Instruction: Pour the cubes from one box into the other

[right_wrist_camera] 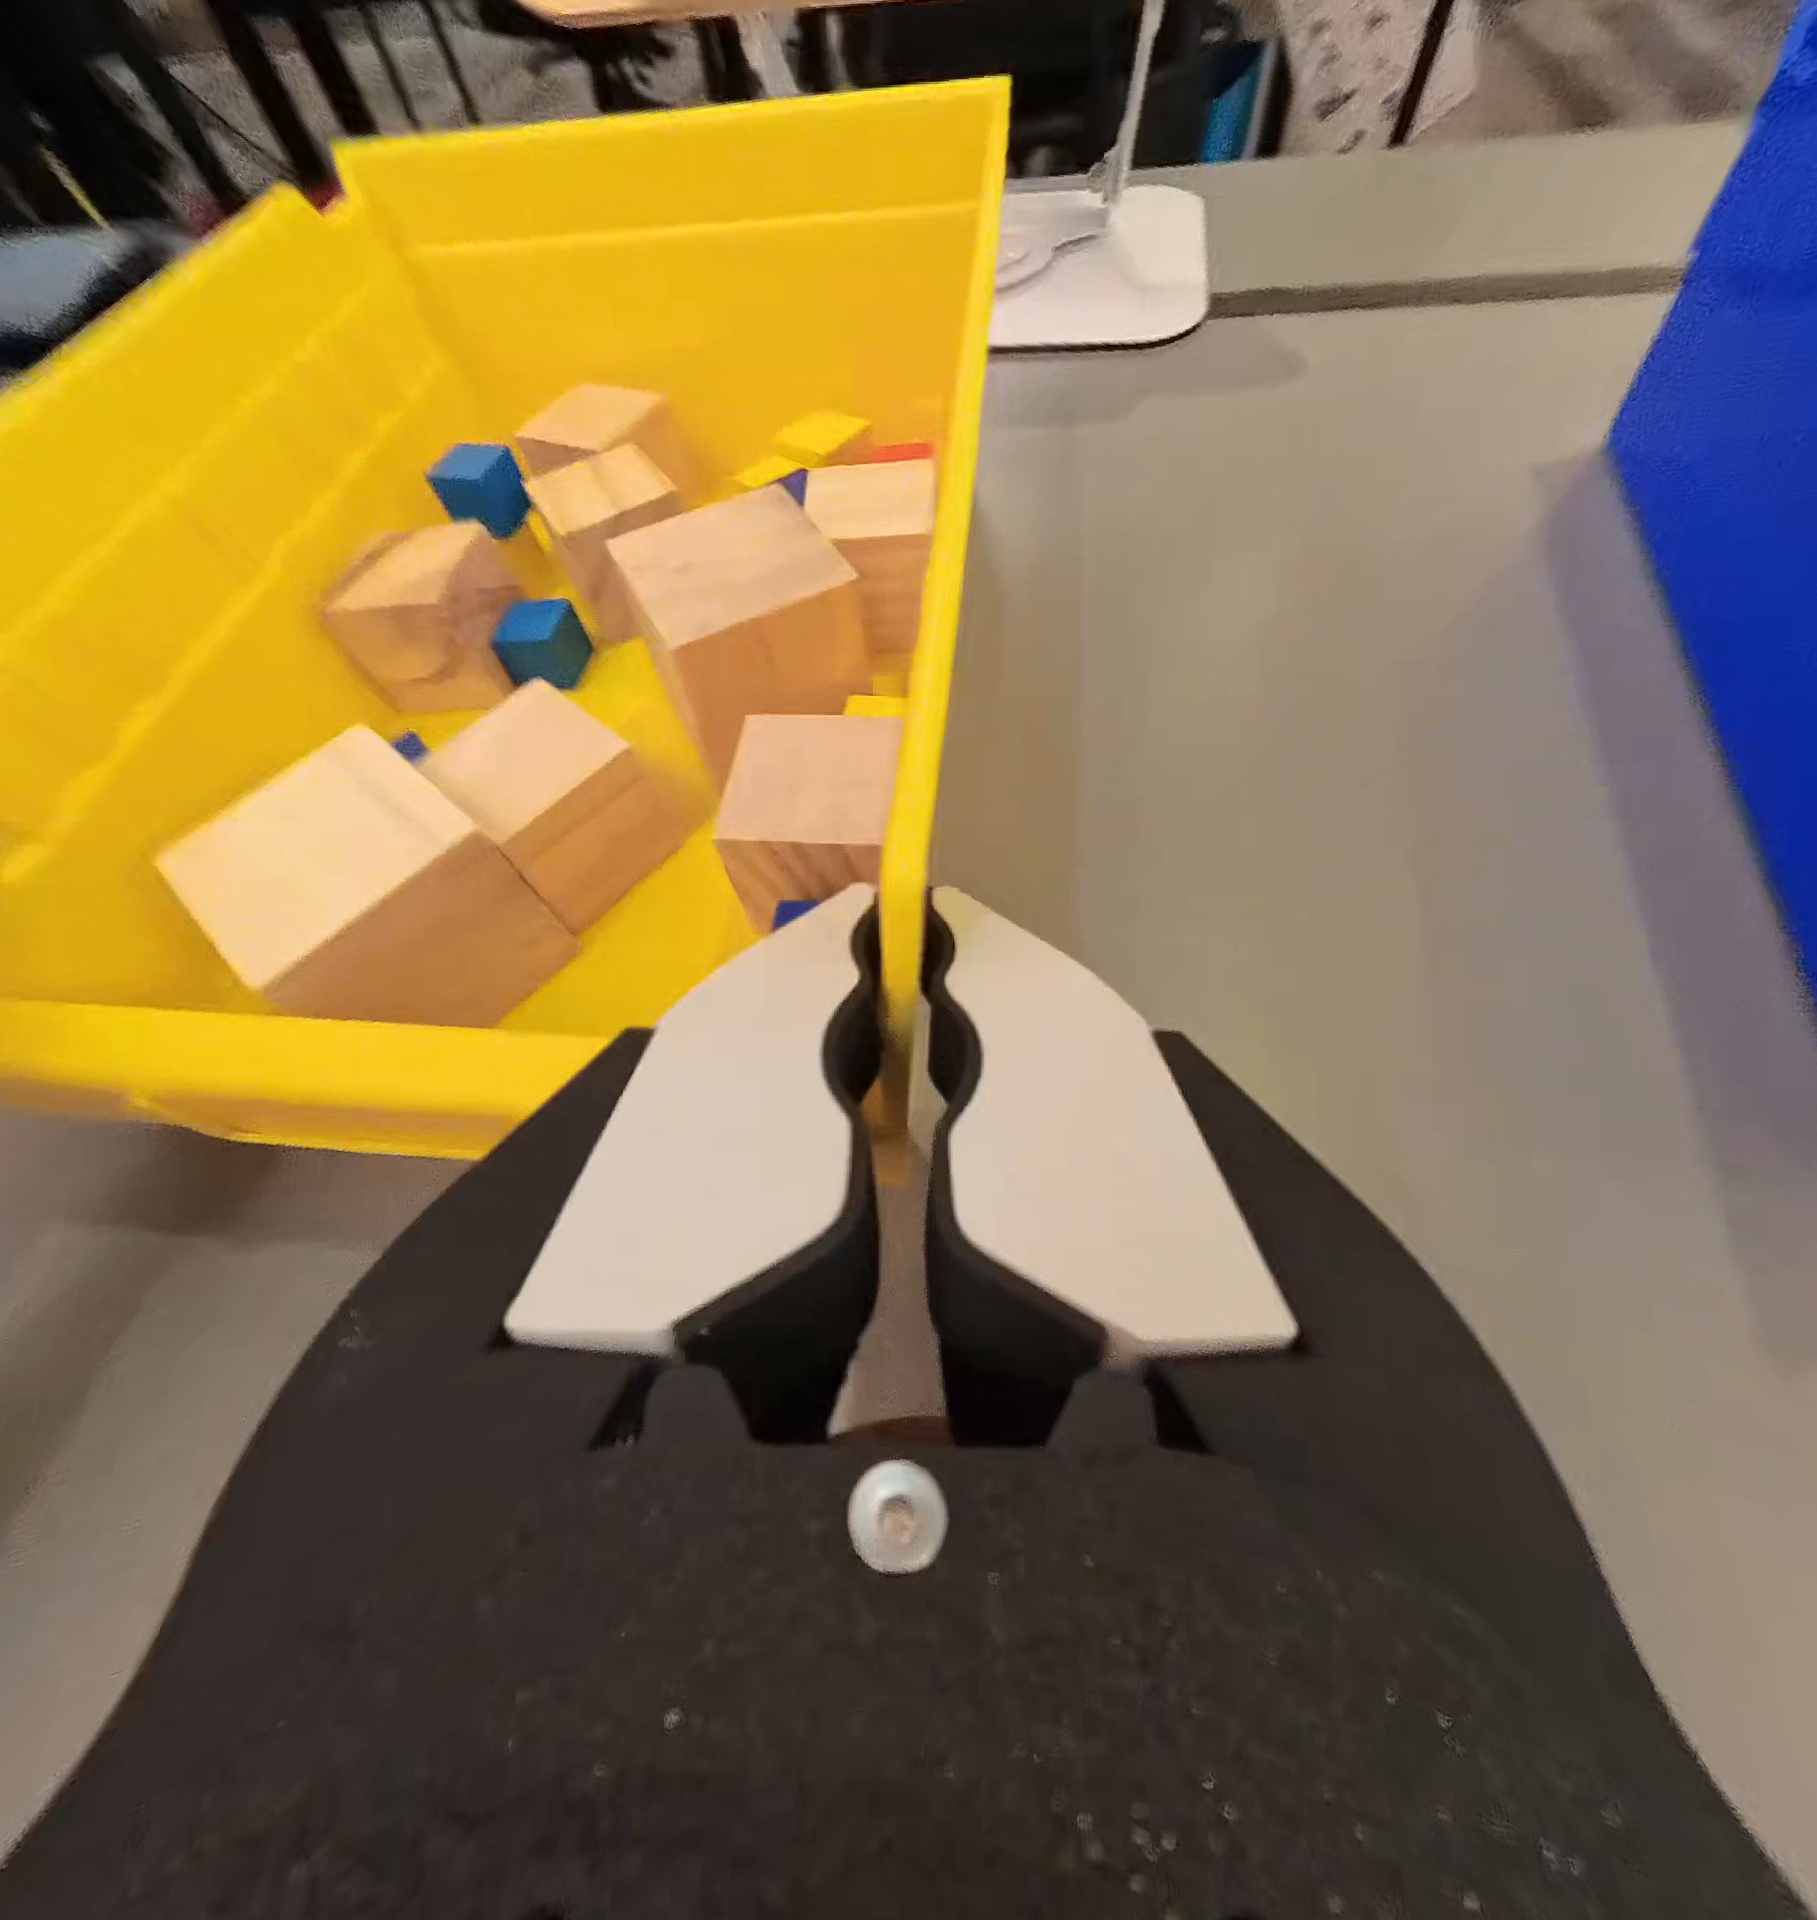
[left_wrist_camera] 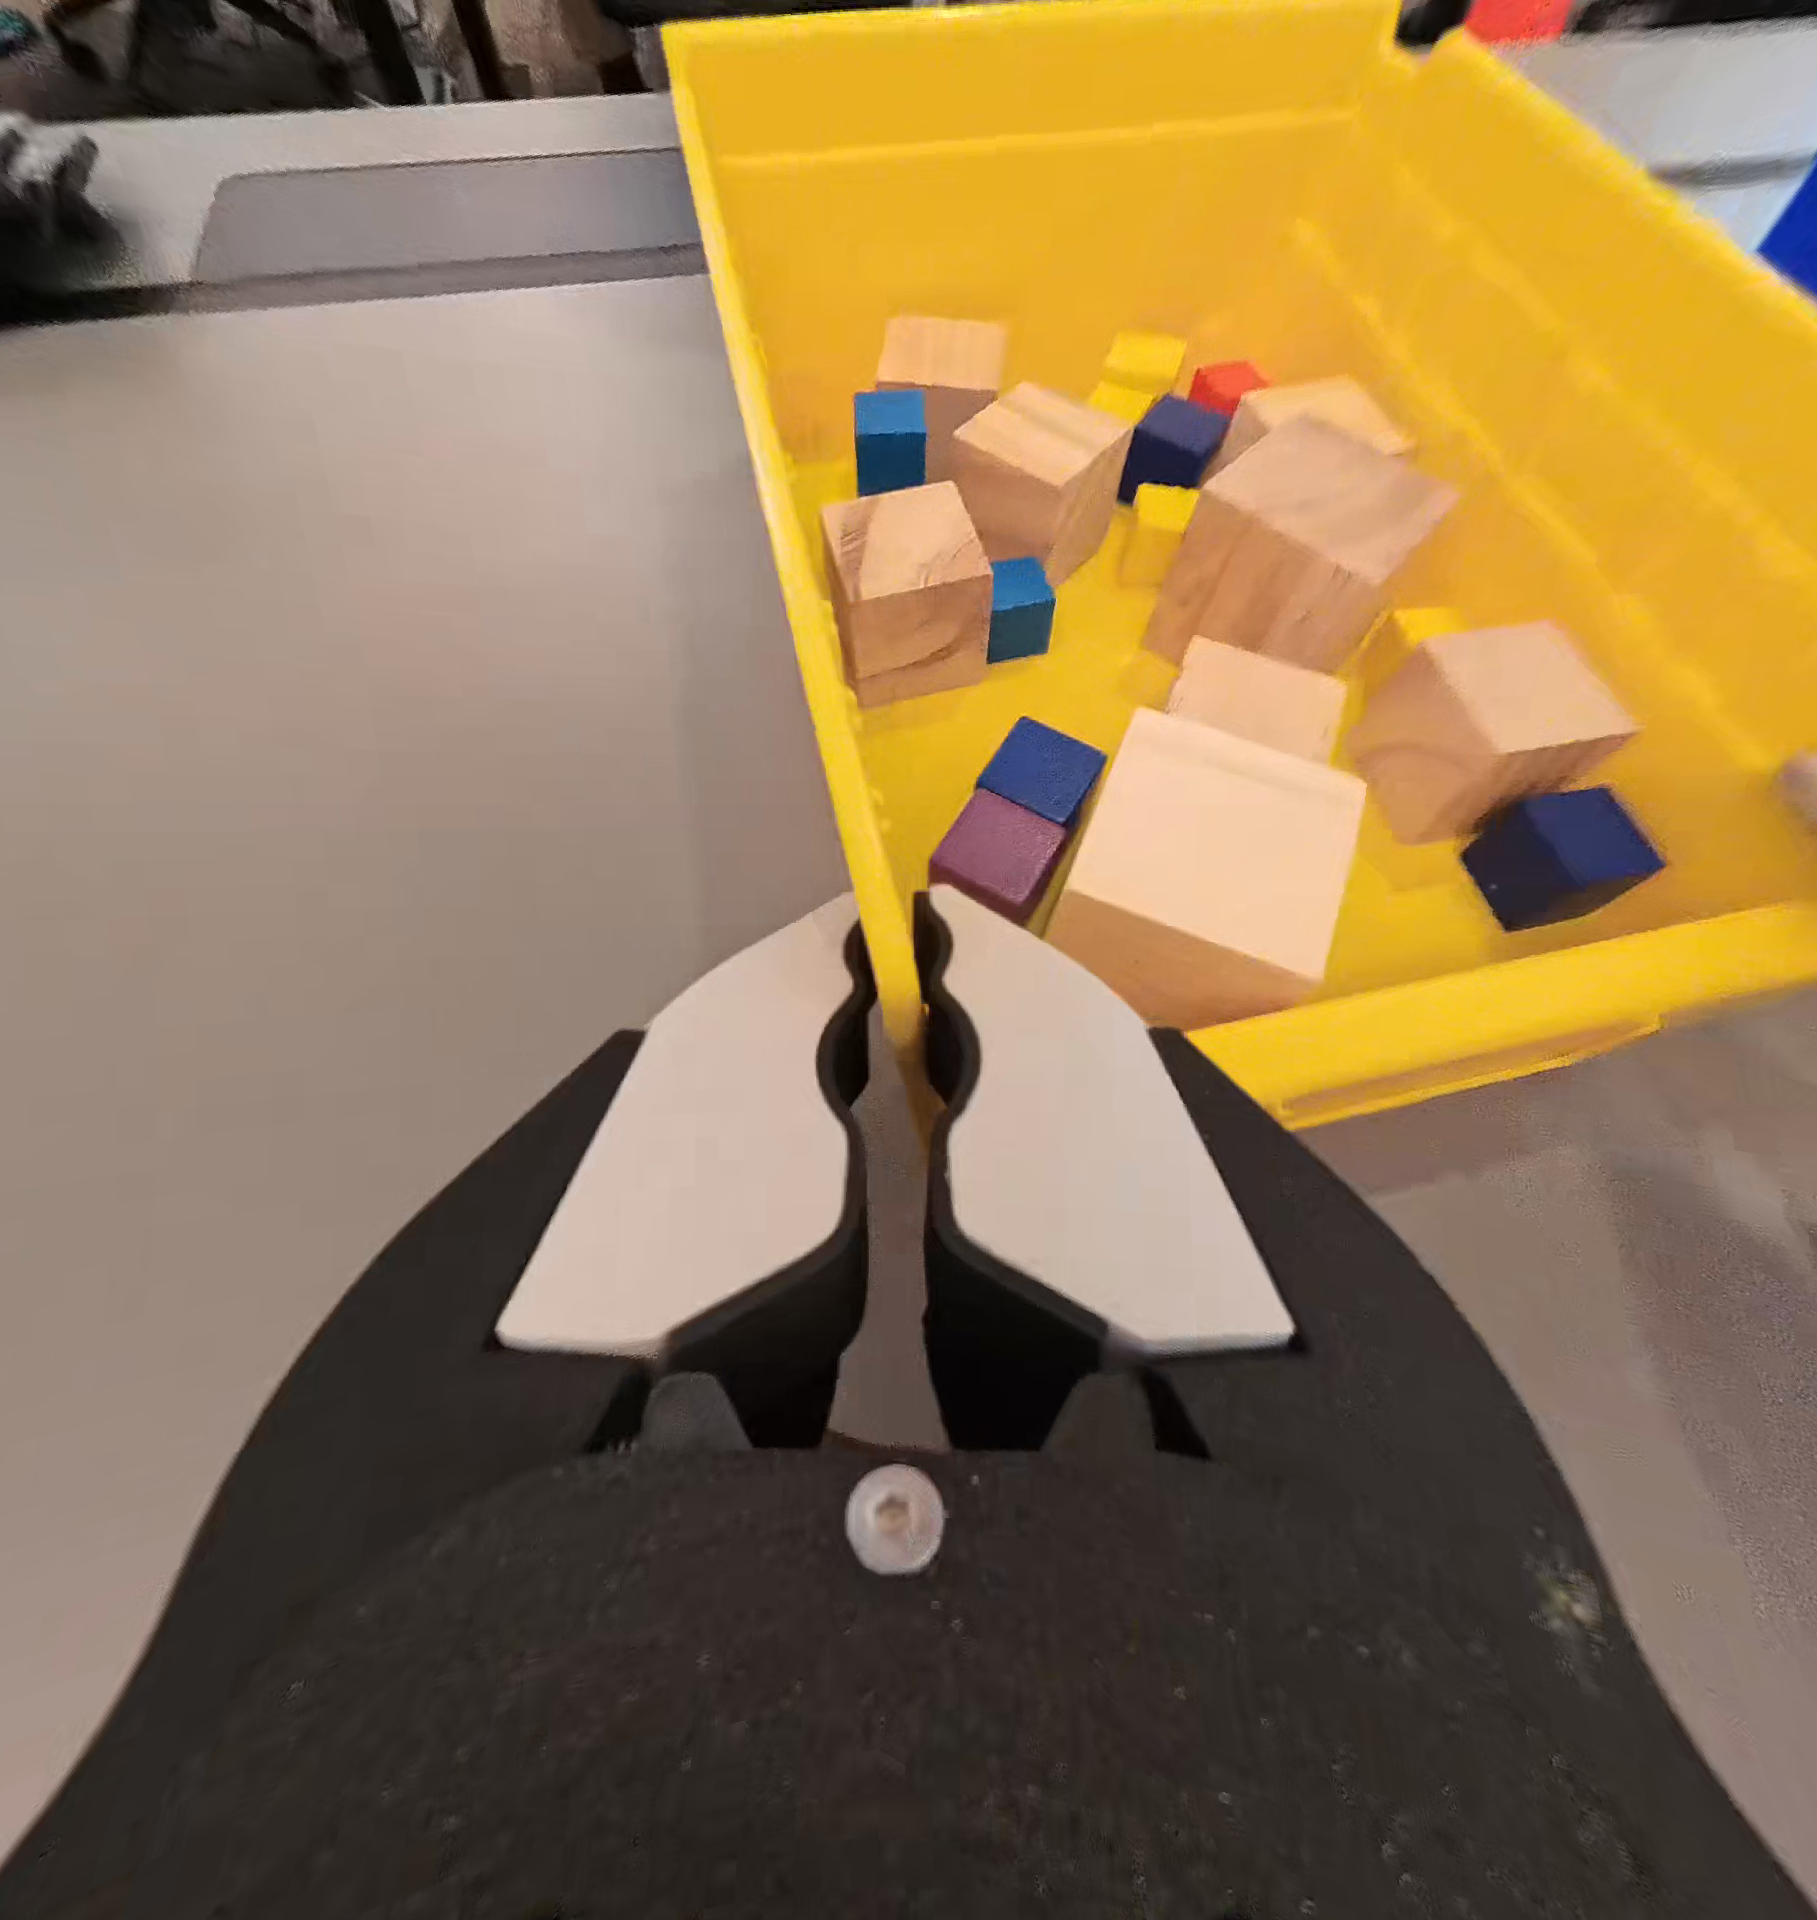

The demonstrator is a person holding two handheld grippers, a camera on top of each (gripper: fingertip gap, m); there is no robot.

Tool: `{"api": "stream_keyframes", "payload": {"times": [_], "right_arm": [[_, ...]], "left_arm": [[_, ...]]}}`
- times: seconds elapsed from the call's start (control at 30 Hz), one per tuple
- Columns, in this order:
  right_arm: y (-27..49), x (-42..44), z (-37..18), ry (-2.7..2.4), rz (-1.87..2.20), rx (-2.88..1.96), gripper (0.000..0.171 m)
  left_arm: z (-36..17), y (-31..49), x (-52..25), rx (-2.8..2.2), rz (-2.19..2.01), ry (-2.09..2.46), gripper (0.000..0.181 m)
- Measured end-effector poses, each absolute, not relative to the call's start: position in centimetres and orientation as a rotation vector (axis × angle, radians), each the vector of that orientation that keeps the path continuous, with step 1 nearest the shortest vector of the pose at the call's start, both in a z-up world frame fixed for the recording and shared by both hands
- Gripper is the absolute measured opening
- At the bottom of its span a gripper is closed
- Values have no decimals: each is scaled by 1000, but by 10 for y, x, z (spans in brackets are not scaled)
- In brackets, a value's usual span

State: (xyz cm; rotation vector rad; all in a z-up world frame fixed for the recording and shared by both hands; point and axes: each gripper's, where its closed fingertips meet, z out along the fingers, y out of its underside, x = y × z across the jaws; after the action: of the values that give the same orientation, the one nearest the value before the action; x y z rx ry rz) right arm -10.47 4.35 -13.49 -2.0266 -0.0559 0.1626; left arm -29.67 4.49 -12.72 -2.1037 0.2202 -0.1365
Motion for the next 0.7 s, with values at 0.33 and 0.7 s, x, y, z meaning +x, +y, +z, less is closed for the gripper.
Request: {"api": "stream_keyframes", "payload": {"times": [0.33, 0.7], "right_arm": [[42, -216, -84, -136, 93, -1845, 3], [61, -333, -119, -179, 174, -1927, 4]], "left_arm": [[-76, 47, -408, -1956, -58, 85, 2], [-113, 58, -525, -2031, -39, 13, 3]]}}
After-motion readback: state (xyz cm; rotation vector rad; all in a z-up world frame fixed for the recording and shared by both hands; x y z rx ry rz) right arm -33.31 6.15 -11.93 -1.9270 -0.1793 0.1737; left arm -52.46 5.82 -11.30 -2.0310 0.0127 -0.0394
